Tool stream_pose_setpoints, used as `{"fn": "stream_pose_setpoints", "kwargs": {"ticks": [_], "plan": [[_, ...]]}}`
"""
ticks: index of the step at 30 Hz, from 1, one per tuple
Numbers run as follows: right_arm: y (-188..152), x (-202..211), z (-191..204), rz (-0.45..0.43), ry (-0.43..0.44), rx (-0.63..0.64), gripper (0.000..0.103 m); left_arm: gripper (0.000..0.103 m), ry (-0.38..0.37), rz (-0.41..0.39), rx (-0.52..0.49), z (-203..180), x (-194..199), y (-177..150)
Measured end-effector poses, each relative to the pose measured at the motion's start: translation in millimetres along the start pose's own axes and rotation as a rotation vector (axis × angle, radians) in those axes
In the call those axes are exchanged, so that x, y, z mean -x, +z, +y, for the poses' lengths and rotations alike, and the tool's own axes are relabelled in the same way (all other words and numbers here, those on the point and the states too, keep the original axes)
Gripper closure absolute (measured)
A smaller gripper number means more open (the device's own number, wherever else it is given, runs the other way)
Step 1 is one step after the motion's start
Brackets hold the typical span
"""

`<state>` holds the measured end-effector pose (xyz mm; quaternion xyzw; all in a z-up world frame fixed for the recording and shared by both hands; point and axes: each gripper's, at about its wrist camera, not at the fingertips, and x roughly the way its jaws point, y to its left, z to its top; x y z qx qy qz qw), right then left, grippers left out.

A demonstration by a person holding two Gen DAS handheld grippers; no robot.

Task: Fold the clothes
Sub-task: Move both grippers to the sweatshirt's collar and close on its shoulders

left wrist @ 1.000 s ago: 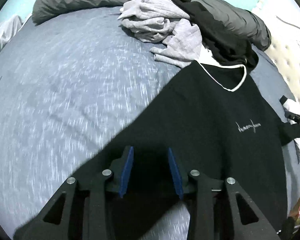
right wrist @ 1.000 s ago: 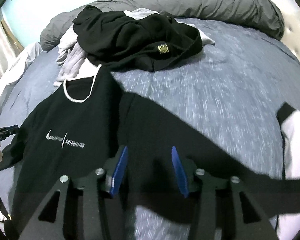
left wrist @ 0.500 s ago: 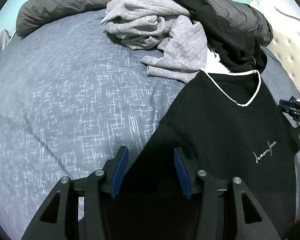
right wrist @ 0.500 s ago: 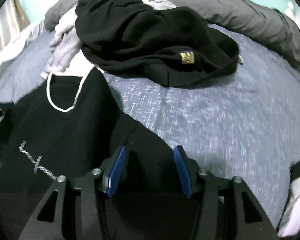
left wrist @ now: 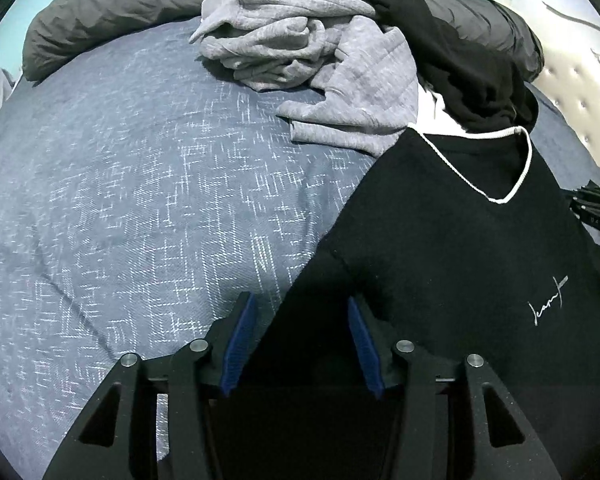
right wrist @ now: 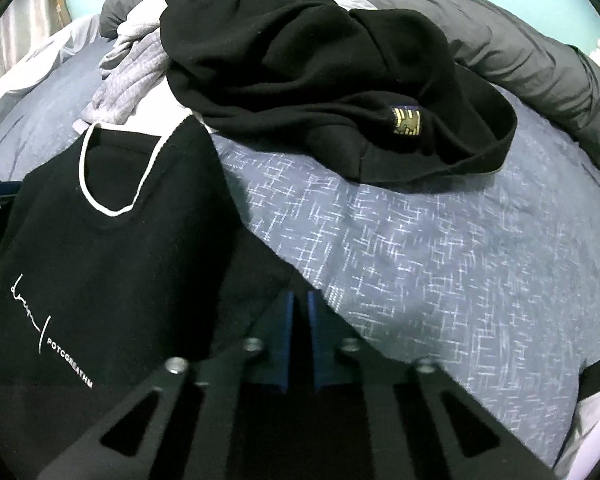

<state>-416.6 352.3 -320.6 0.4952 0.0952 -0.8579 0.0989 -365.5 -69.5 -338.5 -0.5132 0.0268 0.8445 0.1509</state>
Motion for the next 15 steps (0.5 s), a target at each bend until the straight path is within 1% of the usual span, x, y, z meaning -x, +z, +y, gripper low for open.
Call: {"fn": "stream_pose_setpoints", "kwargs": {"ticks": [1, 3, 4, 6, 7, 8, 11, 15], "plan": [[-0.3, 0.5, 0.0, 0.0, -0.001, 0.003, 0.101, 0.065, -0.007, 0.0, -0.007, -1.2, -0.7, -0.4], [0.1, 4.8, 0.2, -0.017, -0.015, 0.01, 0.101, 0.077, 0.001, 0.001, -0.031, -5.2, -2.4, -0.5], [0.5, 7.3, 0.3, -0.027, -0.023, 0.014, 0.101, 0.081, 0.005, 0.002, -0.046, -7.8, -3.1, -0.2], [1.6, 14.1, -2.6, -0.05, -0.045, 0.006, 0.101, 0.092, 0.012, 0.002, -0.059, -10.3, -2.7, 0.6], [2.1, 17.5, -4.9, -0.06, -0.057, -0.001, 0.101, 0.094, 0.014, 0.0, -0.064, -11.3, -1.6, 1.3], [3.0, 20.6, -7.4, -0.068, -0.07, -0.005, 0.101, 0.096, 0.021, -0.005, -0.071, -12.2, 0.0, 1.9], [6.0, 31.9, -20.0, -0.087, -0.12, -0.027, 0.101, 0.097, 0.045, -0.018, -0.085, -14.4, 5.4, 4.9], [10.0, 43.1, -39.7, -0.1, -0.153, -0.053, 0.102, 0.097, 0.068, -0.021, -0.074, -12.3, 7.5, 10.8]]}}
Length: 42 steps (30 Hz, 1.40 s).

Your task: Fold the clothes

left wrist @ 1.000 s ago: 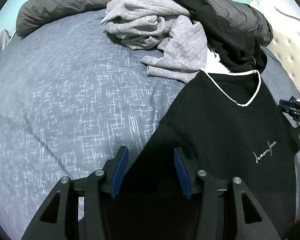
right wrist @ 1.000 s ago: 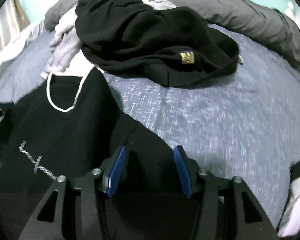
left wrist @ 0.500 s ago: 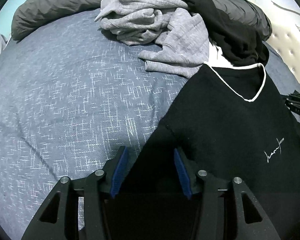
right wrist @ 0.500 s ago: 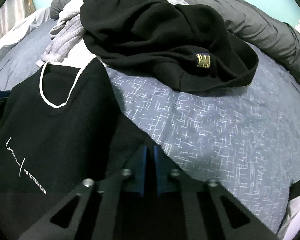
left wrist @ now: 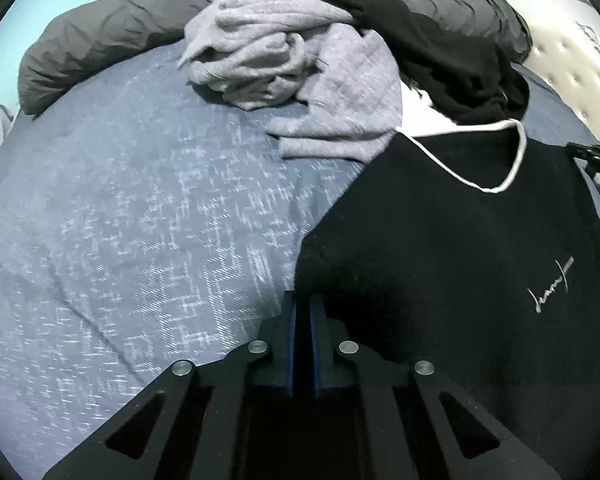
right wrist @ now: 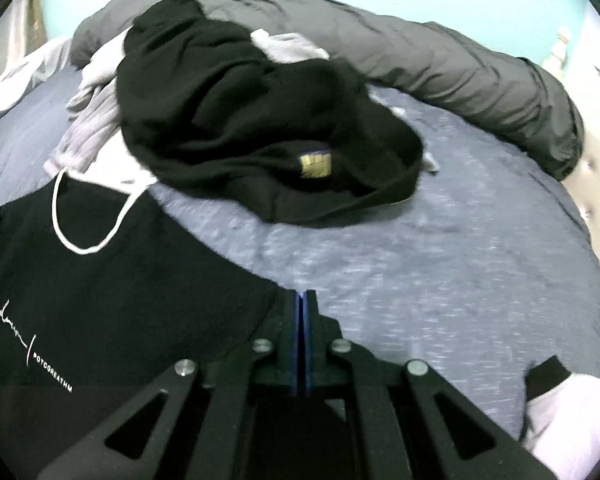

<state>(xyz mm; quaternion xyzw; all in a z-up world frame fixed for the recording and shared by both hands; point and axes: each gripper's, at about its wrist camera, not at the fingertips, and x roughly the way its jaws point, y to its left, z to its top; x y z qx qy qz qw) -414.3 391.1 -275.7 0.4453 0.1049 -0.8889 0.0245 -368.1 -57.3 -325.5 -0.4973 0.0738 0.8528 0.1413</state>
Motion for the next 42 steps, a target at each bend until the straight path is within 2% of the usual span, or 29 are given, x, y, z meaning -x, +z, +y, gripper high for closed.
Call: {"fn": "stream_pose_setpoints", "kwargs": {"ticks": [6, 8, 11, 14, 15, 17, 22, 26, 28, 29, 31, 32, 33, 35, 39, 42], "plan": [[-0.4, -9.6, -10.3, 0.024, -0.022, -0.034, 0.102, 0.097, 0.022, 0.014, 0.016, 0.8, -8.5, 7.6], [-7.8, -27.4, -9.3, 0.099, 0.006, -0.051, 0.102, 0.097, 0.007, 0.043, 0.028, 4.3, -13.4, 4.5], [-13.2, -36.7, -9.2, 0.117, 0.049, -0.068, 0.101, 0.092, 0.001, 0.058, 0.03, 4.5, -12.4, 6.8], [-11.4, -33.8, -14.6, 0.084, 0.092, -0.11, 0.097, 0.078, -0.01, 0.041, 0.044, 4.7, -2.0, 15.8], [-8.7, -30.1, -15.0, 0.061, 0.103, -0.113, 0.094, 0.063, -0.008, 0.028, 0.039, 3.6, -0.5, 20.7], [-1.2, -24.9, -10.4, 0.028, 0.135, -0.097, 0.073, 0.048, -0.004, 0.012, 0.029, 0.7, -1.3, 30.5], [18.4, -32.3, 19.4, 0.046, 0.209, 0.014, 0.06, 0.048, -0.022, 0.036, 0.022, -5.6, -26.8, 56.1], [22.4, -48.3, 38.2, 0.091, 0.213, 0.066, 0.06, 0.048, -0.058, 0.051, 0.005, -11.1, -37.4, 58.5], [23.4, -54.0, 44.8, 0.097, 0.236, 0.08, 0.06, 0.055, -0.068, 0.047, -0.031, -16.7, -38.8, 57.7], [24.0, -56.9, 48.2, 0.1, 0.248, 0.086, 0.06, 0.065, -0.076, 0.044, -0.047, -19.4, -38.7, 56.9], [23.1, -64.1, 56.7, 0.12, 0.243, 0.125, 0.06, 0.074, -0.072, 0.046, -0.07, -23.0, -40.4, 54.8], [22.4, -67.3, 60.2, 0.129, 0.241, 0.138, 0.066, 0.085, -0.086, 0.048, -0.069, -23.0, -41.2, 54.7], [22.0, -67.7, 61.7, 0.126, 0.237, 0.141, 0.07, 0.087, -0.096, 0.048, -0.066, -22.8, -41.4, 55.2], [21.8, -65.3, 63.0, 0.107, 0.222, 0.14, 0.099, 0.091, -0.085, 0.041, -0.085, -26.2, -39.4, 56.1], [22.2, -54.5, 64.0, 0.052, 0.168, 0.167, 0.101, 0.094, -0.014, 0.001, -0.123, -32.5, -29.1, 60.9], [31.7, -40.0, 56.8, -0.019, 0.118, 0.133, 0.102, 0.094, 0.023, -0.027, -0.118, -30.1, -20.4, 70.8]]}}
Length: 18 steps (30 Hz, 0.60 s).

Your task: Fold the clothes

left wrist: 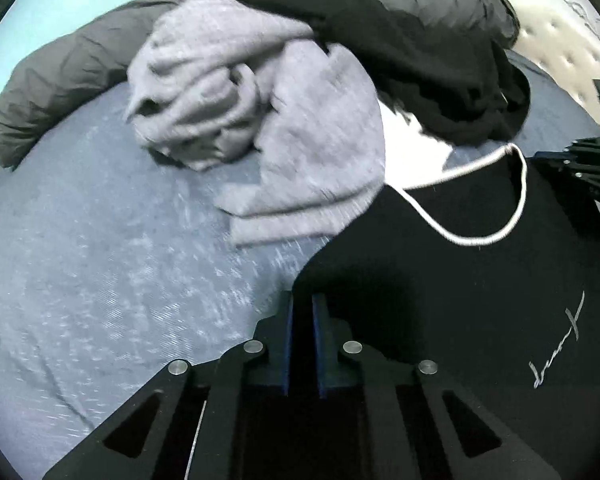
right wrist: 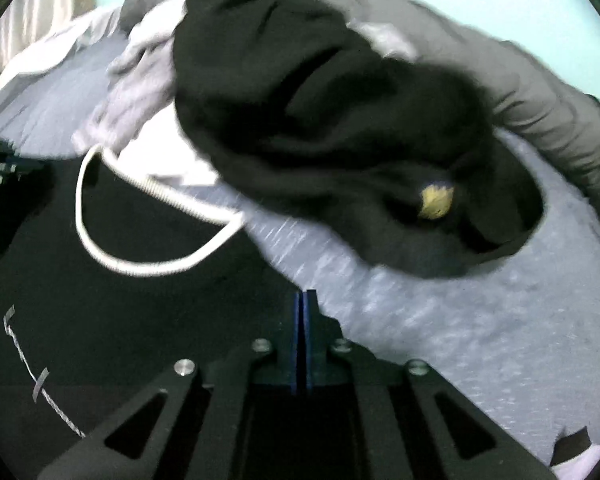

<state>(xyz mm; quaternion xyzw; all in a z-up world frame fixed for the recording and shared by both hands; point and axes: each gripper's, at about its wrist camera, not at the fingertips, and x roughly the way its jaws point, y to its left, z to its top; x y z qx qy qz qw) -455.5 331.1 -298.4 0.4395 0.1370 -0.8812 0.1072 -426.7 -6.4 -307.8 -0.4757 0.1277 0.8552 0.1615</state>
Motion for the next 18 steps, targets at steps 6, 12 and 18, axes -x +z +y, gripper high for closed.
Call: {"fn": "stream_pose_setpoints", "kwargs": {"ticks": [6, 12, 18], "plan": [[20.4, 3.1, -4.6, -0.027, -0.066, -0.02, 0.102, 0.094, 0.043, -0.02, 0.024, 21.7, 8.7, 17.8], [14.1, -35.6, -6.1, 0.049, -0.061, -0.061, 0.102, 0.09, 0.034, 0.044, 0.01, 20.2, -23.5, 11.4], [5.3, -39.6, -14.2, 0.054, -0.028, -0.129, 0.088, 0.068, 0.039, 0.02, 0.056, 25.6, -19.8, 4.8]]}}
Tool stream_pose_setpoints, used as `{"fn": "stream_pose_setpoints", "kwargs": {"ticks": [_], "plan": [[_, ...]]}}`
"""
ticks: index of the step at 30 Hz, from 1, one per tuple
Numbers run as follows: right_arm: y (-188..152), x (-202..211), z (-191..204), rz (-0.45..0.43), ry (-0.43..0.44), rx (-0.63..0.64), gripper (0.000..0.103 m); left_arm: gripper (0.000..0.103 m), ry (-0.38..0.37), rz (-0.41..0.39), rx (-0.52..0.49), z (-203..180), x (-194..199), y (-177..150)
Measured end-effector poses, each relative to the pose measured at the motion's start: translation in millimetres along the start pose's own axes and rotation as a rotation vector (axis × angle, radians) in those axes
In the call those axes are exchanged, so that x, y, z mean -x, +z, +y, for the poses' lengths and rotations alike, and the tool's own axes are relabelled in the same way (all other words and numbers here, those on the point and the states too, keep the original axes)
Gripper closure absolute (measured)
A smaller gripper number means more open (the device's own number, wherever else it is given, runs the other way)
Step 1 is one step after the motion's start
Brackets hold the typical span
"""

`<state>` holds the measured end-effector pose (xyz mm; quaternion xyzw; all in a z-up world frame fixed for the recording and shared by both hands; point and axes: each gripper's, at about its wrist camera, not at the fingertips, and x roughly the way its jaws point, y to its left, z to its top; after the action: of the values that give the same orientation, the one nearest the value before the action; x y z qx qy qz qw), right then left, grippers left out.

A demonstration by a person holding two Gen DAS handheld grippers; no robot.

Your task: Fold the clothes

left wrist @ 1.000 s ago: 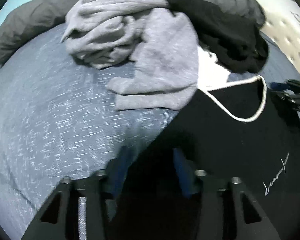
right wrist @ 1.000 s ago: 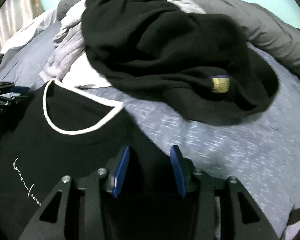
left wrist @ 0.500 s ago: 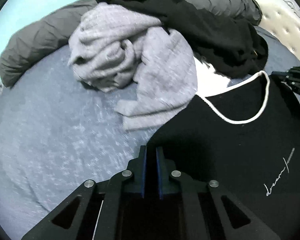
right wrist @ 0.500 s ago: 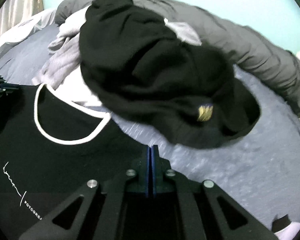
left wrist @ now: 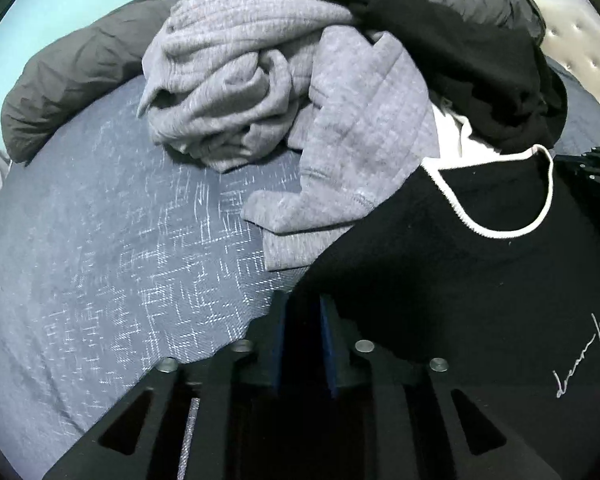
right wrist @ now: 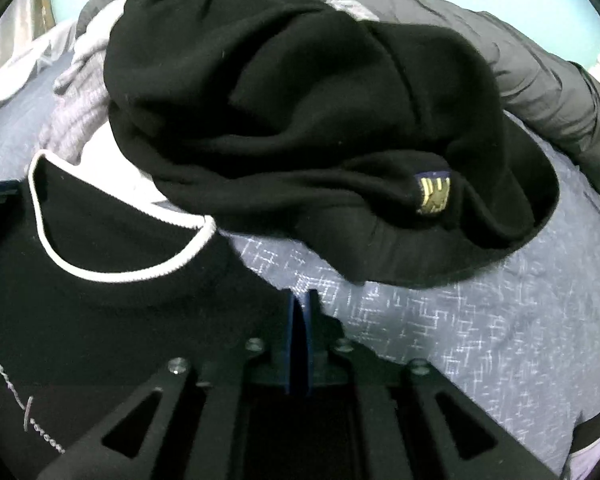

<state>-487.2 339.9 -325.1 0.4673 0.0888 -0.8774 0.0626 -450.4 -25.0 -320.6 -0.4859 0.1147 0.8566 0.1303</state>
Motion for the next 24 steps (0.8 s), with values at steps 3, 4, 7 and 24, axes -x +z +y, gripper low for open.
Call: {"fn": "stream_pose_setpoints", "kwargs": {"ticks": [3, 4, 7, 24], "plan": [[-2.2, 24.7, -13.6, -0.045, 0.008, -0.059, 0.07, 0.06, -0.011, -0.014, 0.073, 14.6, 17.7, -0.8], [-5.2, 37.0, -19.2, -0.068, 0.016, -0.079, 0.069, 0.06, -0.025, -0.018, 0.096, 19.4, 27.3, -4.2], [-23.9, 75.1, -39.1, -0.116, 0.062, -0.167, 0.066, 0.059, -0.077, -0.024, 0.149, 30.3, 58.7, -19.5], [-241.0, 180.9, 24.3, 0.144, 0.3, -0.257, 0.058, 0.049, -0.288, 0.161, 0.22, -19.4, 171.1, -226.2]]}}
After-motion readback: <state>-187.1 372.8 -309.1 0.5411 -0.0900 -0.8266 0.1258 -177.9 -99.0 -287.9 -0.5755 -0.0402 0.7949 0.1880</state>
